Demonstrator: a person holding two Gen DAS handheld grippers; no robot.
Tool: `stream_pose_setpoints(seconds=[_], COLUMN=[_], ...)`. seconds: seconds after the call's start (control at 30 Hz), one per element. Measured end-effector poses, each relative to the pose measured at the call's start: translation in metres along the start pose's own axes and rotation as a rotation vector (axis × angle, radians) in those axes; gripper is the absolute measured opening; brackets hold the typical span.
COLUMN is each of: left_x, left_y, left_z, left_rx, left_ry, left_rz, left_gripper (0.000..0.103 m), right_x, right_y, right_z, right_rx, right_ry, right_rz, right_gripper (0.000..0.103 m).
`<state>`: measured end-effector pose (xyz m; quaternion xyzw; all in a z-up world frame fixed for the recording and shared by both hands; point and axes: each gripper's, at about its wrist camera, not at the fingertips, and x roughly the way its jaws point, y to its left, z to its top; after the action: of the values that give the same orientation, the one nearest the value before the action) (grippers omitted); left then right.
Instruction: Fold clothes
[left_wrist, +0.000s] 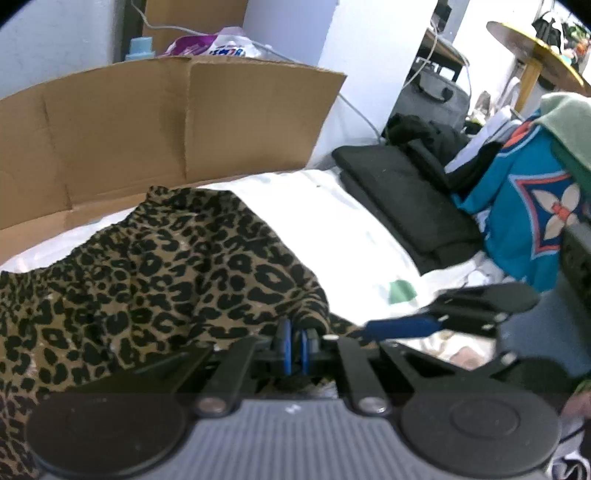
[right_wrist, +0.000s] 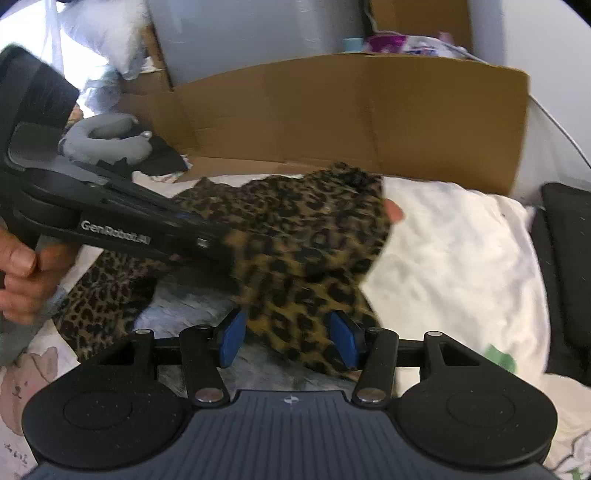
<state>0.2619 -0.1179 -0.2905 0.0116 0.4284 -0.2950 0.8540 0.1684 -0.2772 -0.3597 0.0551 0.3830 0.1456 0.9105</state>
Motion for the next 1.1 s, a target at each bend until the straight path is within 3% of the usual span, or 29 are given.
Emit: stream_pose_setpoints(seconds=[0.2,0.23,0.27,0.33,0.67,0.73,0.8,1.1], left_x=[-0.002,-0.002,-0.002,-0.003,-0.009,-0.012,-0.014,-0.013], left_y=[-0.001,-0.001,0.0,0.0,0.001,0.004,0.008,0.028], left_z=[0.003,0.003,0.003,0.002,-0.016,-0.022,-0.03,-0.058], left_rx=[-0.024,-0.028,-0.03,-0.033,-0.035,-0.043,-0.052,-0.106], left_ry=[-0.015,-0.014,-0.013,-0.01,0.04,0.053,0.069,0.159], left_rz=[-0.033,-0.035,-0.037,-0.042,-0.046,-0.038,-0.024,0.005], left_gripper=[0.005,0.005,0.005,0.005,0.013,0.027,0.034,0.034], right_x=[0.018,0.02,0.02,0.022,-0.001,-0.006,-0.007,-0.01], right_y=[0.012,0.009,0.004,-0.009,-0.058,-0.067,-0.077,-0.13], right_z=[0.009,0.01,0.011,0.014,0.027,0.028,0.029,0.021], right_rx=[-0.022,-0.017,0.004,0.049,0.001,0.001,0.008,0.064], right_ry=[-0.009,-0.013,-0.022,-0.014,-0.092,-0.096,-0.096,-0.067], right_rz=[-0.062,-0.08,-0.095,-0.128,-0.31,-0.333,-0.355,-0.433], right_gripper=[0.057,0.047,0.022,0.001,0.0,0.0,0.0,0.0])
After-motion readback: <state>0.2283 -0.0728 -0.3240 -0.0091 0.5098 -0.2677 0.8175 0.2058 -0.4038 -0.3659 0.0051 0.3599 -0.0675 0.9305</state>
